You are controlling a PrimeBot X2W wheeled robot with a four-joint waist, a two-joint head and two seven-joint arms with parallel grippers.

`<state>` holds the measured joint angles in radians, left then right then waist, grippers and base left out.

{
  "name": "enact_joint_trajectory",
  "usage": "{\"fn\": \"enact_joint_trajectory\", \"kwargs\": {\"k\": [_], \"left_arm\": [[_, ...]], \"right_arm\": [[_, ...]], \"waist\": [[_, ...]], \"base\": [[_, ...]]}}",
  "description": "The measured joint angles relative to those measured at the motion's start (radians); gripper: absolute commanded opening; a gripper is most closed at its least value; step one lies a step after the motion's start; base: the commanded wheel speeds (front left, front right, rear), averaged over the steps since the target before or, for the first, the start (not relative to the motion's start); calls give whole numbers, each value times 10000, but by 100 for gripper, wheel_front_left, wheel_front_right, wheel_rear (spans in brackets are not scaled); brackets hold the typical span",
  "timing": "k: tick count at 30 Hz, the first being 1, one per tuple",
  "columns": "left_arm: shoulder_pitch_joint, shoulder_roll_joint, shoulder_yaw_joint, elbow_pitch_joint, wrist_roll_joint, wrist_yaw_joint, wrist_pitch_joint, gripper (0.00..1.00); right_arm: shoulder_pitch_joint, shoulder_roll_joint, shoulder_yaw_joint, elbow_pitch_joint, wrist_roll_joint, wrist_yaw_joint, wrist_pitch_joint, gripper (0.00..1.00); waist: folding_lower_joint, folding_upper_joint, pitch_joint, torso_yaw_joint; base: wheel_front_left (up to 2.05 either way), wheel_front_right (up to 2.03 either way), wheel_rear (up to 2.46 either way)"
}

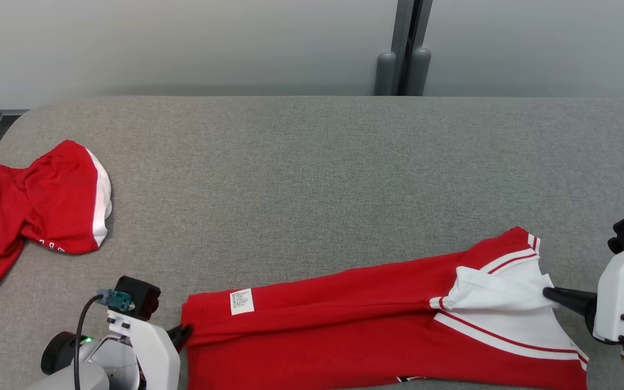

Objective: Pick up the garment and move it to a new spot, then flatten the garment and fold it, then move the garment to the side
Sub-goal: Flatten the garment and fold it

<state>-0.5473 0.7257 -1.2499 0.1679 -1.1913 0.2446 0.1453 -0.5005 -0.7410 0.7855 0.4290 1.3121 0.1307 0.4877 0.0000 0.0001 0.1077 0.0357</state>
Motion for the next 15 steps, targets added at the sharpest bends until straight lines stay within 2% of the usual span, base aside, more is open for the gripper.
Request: {"fn": "enact_joint_trajectory", "kwargs": {"k": [2,3,4,5,15], "left_arm": [[84,-2,-27,-17,-82,-4,161,32],[102,-6,-46,-21,-98,-15,238,49],[103,-4,-52,-25,-132,-17,299,100],[105,6,-54,-27,-136,-19,305,100],[325,291,115,-324,-259,182,56,100]], "right_arm": [[156,48,-96,-44,4,0,17,26],[257,90,-169,-73,48,0,13,36],[395,125,-251,-132,100,0,-6,91],[520,144,-313,-188,111,0,-48,100],[1755,-65,-1103,-1064,313,0,-263,100]], "waist": [[0,0,-21,-16],[0,0,-38,-18],[0,0,-52,-14],[0,0,-61,-10],[0,0,-174,-59]], "base": [[0,0,0],[0,0,0],[0,0,0],[0,0,0],[0,0,0]]}}
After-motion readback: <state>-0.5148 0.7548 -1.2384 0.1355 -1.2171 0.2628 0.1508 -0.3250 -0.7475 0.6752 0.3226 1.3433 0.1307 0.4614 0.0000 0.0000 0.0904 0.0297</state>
